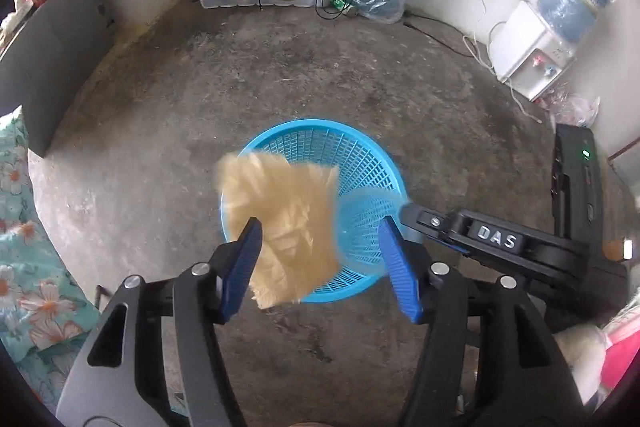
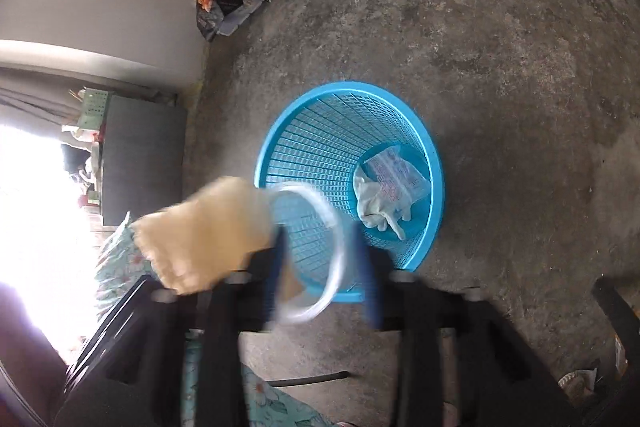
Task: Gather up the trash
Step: 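Open both grippers to drop the paper and bowl into the wastebasket, then move both grippers back over the trash pile on the bed, then grasp the red plastic bag with the right gripper while the left gripper grasps the pink sponge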
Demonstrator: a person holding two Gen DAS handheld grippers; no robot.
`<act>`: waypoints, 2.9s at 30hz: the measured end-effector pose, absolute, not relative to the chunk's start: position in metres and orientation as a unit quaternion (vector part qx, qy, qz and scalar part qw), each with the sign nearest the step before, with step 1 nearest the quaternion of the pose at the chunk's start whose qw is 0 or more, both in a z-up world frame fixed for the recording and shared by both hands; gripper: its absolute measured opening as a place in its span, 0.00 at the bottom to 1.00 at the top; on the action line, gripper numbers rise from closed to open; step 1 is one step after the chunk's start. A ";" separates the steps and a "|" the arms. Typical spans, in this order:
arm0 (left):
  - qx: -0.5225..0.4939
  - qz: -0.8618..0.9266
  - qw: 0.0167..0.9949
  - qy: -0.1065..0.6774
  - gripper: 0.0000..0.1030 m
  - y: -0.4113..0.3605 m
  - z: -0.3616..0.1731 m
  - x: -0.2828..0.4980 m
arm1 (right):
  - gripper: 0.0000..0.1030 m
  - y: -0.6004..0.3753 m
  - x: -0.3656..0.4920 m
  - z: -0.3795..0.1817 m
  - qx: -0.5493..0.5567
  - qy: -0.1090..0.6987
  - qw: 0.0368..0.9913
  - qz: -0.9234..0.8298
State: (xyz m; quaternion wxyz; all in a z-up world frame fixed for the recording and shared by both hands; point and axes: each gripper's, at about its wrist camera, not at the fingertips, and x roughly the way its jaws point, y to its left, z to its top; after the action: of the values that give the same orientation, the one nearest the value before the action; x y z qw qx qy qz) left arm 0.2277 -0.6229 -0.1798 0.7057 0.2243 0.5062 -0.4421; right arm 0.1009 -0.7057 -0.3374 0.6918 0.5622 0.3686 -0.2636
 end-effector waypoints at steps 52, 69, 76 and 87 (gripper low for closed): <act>-0.099 -0.200 0.904 0.364 0.69 0.115 0.027 0.116 | 0.51 -0.136 0.060 -0.097 -0.048 0.376 0.890 0.254; -0.126 -0.208 0.901 0.360 0.69 0.139 -0.006 0.113 | 0.54 -0.046 0.084 -0.133 -0.300 0.344 0.842 0.288; -0.091 -0.213 0.904 0.358 0.69 0.126 -0.007 0.118 | 0.37 -0.053 0.076 -0.131 -0.261 0.361 0.851 0.278; -0.085 -0.211 0.899 0.375 0.69 0.118 -0.008 0.145 | 0.33 -0.090 0.054 -0.109 -0.156 0.346 0.886 0.267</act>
State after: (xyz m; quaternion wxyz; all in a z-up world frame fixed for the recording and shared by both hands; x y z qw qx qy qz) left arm 0.1449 0.1182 -0.0081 0.8988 -0.0848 0.3745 -0.2114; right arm 0.0538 -0.0900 -0.1092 0.8860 -0.1561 0.3457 0.2668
